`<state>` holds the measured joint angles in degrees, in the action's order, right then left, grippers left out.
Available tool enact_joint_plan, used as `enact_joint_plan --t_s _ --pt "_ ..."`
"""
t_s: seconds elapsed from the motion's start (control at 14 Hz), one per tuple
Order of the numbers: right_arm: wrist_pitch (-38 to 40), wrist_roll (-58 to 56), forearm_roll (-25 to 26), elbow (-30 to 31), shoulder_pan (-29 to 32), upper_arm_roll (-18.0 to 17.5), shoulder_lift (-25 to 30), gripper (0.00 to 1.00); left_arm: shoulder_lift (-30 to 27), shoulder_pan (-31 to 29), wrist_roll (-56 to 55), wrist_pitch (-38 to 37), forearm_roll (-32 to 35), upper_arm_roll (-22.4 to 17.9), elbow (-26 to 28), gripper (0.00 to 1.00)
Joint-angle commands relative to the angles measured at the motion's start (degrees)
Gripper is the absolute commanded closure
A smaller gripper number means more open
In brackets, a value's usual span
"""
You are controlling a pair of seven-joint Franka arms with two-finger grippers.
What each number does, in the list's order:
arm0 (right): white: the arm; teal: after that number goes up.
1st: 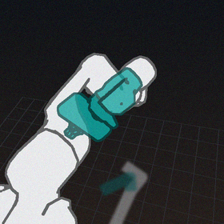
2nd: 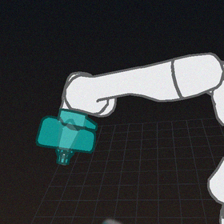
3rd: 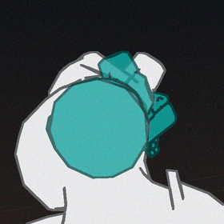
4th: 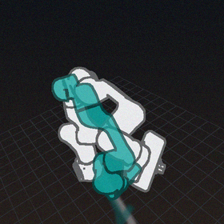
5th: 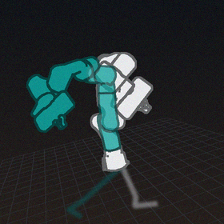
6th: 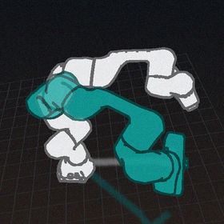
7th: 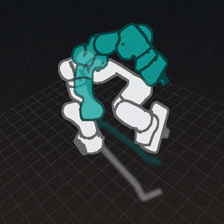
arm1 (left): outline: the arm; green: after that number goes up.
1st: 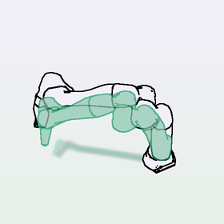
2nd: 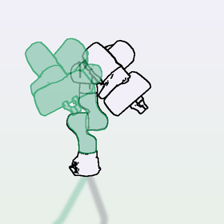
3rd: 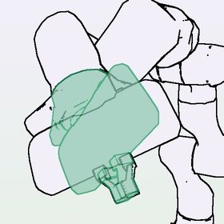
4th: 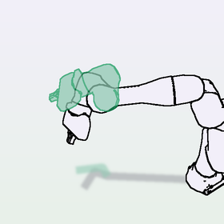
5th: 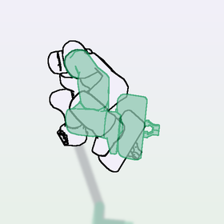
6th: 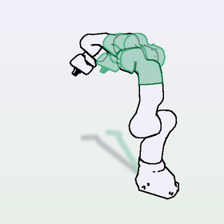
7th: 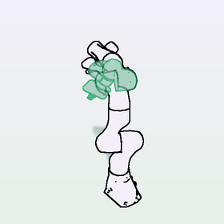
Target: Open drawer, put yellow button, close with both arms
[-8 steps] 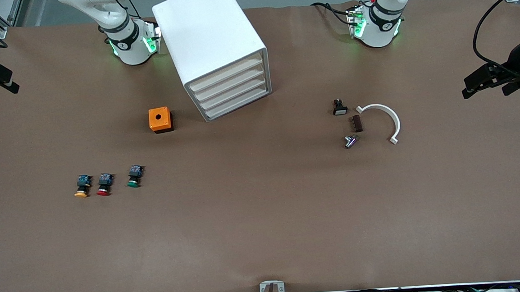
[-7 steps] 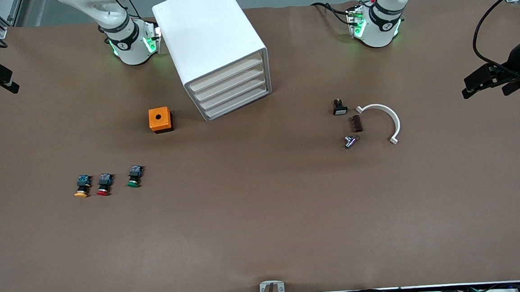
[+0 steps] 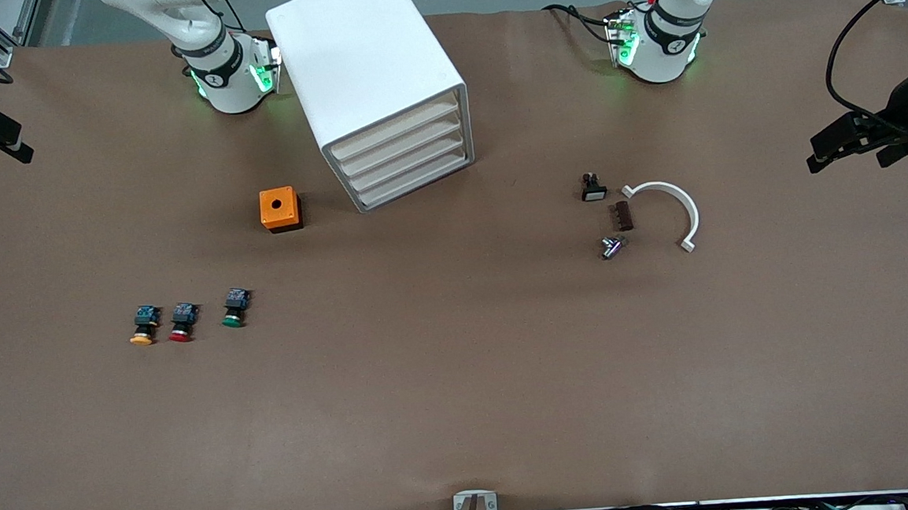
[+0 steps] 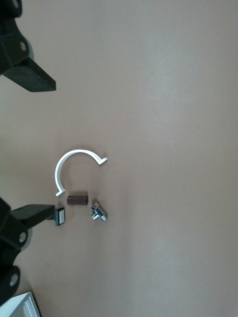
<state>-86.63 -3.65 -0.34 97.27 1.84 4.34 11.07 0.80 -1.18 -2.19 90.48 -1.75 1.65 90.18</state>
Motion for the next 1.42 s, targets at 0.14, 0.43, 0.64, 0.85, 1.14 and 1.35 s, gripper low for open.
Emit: enact_joint_plan --t_s 0.14,0.43,0.64,0.85,1.14,1.35 --pt "-0.82 0.4 -0.62 1.34 0.18 -0.03 1.41 0.0 1.92 -0.4 -0.18 -2.94 0.69 0.29 -0.71 0.0" --pt "-0.82 0.4 -0.62 1.43 0.27 0.06 1.32 0.0 6.66 -0.22 -0.27 -2.5 1.13 0.29 -0.35 0.0" --pt "-0.82 0.4 -0.62 1.43 0.27 0.06 1.32 0.0 9.74 -0.05 -0.88 -0.14 1.13 0.46 -0.35 0.0" --pt "-0.82 0.4 -0.62 1.43 0.27 0.06 1.32 0.0 13.16 0.83 -5.35 2.68 1.13 0.64 -0.35 0.0" --pt "-0.65 0.4 -0.62 1.34 0.18 -0.03 1.32 0.0 18.96 3.81 -12.81 5.84 1.13 0.64 -0.35 0.0" --pt "-0.82 0.4 -0.62 1.35 0.18 -0.03 1.32 0.0 22.3 6.89 -22.73 6.81 1.22 0.64 -0.62 0.0"
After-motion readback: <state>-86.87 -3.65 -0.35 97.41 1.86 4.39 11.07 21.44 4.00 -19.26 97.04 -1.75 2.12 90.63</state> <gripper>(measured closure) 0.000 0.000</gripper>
